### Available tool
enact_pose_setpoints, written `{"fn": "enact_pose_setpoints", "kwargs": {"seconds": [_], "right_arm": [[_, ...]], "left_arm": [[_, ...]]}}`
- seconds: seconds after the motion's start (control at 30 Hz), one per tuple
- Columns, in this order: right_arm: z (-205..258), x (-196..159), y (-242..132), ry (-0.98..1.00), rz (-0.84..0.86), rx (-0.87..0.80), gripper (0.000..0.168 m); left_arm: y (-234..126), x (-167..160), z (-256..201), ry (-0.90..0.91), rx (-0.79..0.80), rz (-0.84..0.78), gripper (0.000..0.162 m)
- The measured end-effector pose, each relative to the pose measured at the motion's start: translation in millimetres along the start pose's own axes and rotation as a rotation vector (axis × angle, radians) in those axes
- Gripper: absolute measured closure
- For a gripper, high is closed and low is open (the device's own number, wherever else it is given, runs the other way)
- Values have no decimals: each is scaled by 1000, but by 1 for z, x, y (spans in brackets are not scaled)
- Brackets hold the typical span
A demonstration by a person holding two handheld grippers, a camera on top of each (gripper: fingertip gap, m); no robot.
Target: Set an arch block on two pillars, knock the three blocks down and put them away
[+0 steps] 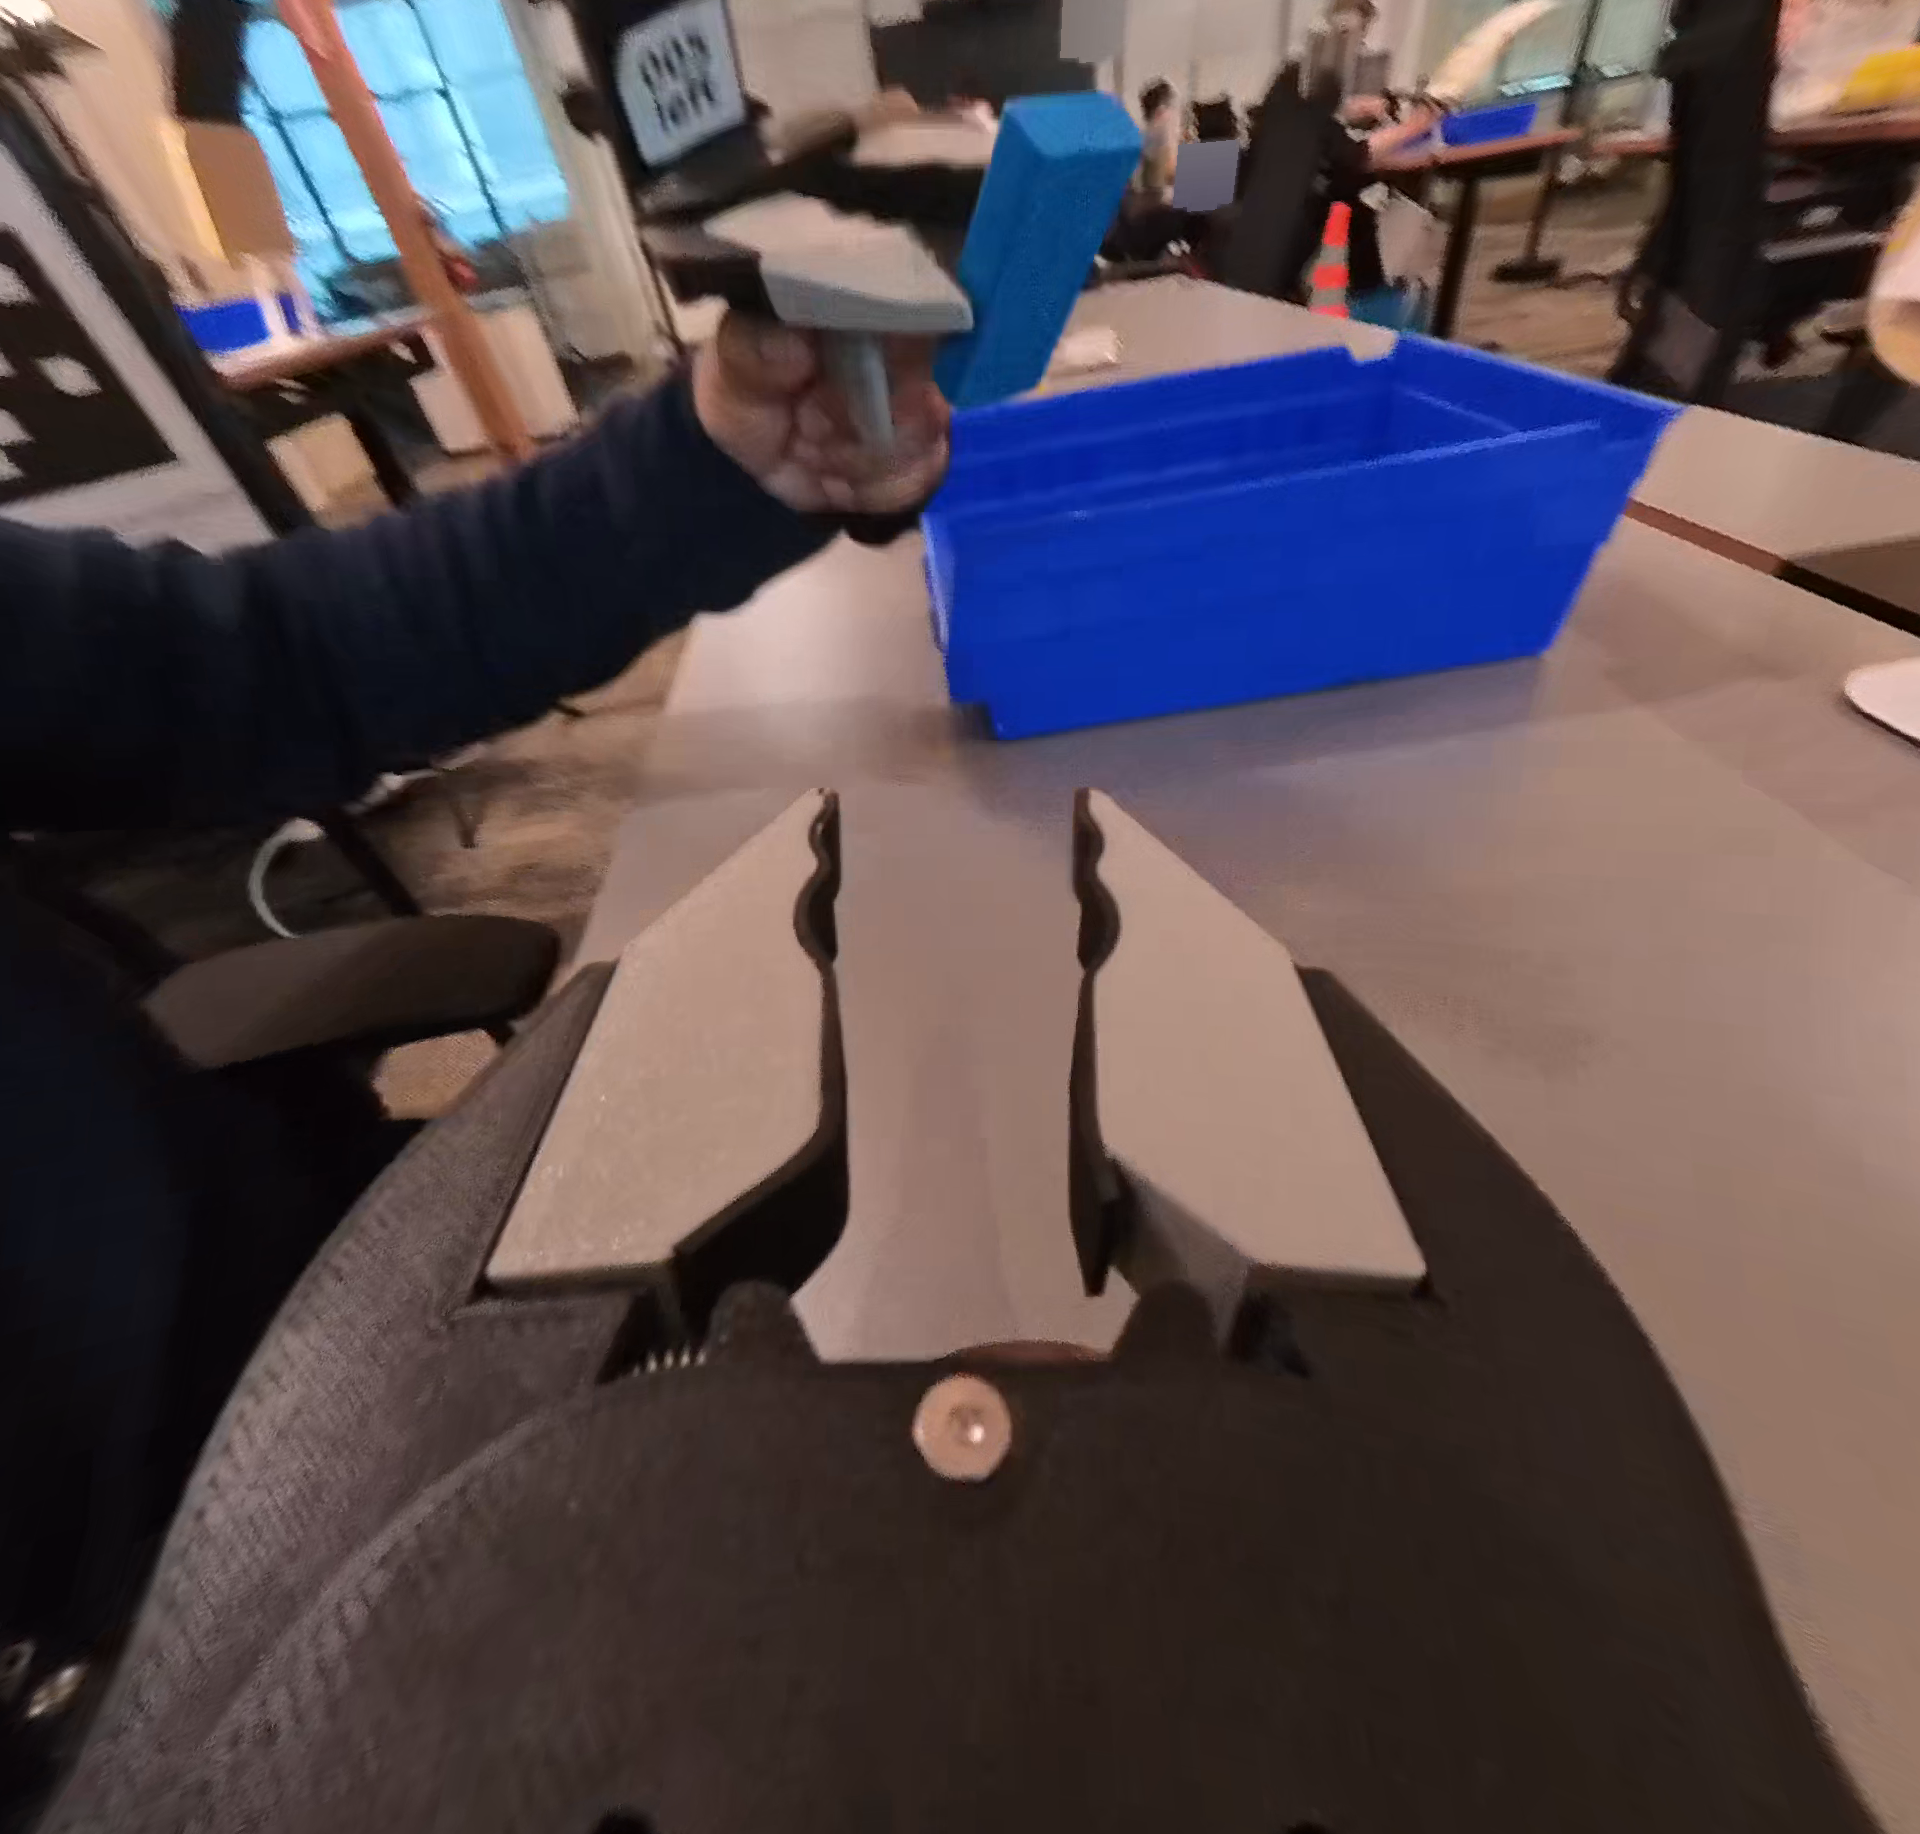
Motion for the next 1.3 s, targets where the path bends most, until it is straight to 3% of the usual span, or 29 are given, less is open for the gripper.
{"fn": "enact_pose_setpoints", "kwargs": {"seconds": [0.13,0.3,0.47,0.6,1.0,1.07,1.2,1.3], "right_arm": [[7,15,-13,49,-185,150,122],[8,26,-31,51,-333,190,122],[6,23,-25,37,-282,125,121],[8,18,-16,24,-245,136,138],[7,15,-13,12,-197,93,139],[6,14,-12,11,-183,85,139],[6,10,-8,2,-132,74,139],[6,7,-6,-22,-89,46,138]], "left_arm": [[26,12,-52,-36,-213,-215,132],[62,-1,-84,-114,-338,-281,131],[81,-14,-93,-167,-410,-283,131],[86,-23,-97,-179,-425,-252,131],[93,-33,-97,-299,-414,-147,128],[95,-36,-97,-297,-404,-108,120],[97,-40,-100,-264,-407,-69,120],[98,-43,-103,-198,-392,-38,131]]}}
Point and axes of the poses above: each gripper's, where its closed fingertips meet, y out along the fingers, x out of its top, z = x × y across the jaws, the point moved 9 cm from there along -y, back along the fingers, and after that the axes turned 5 degrees about x, right-handed, at the moved point
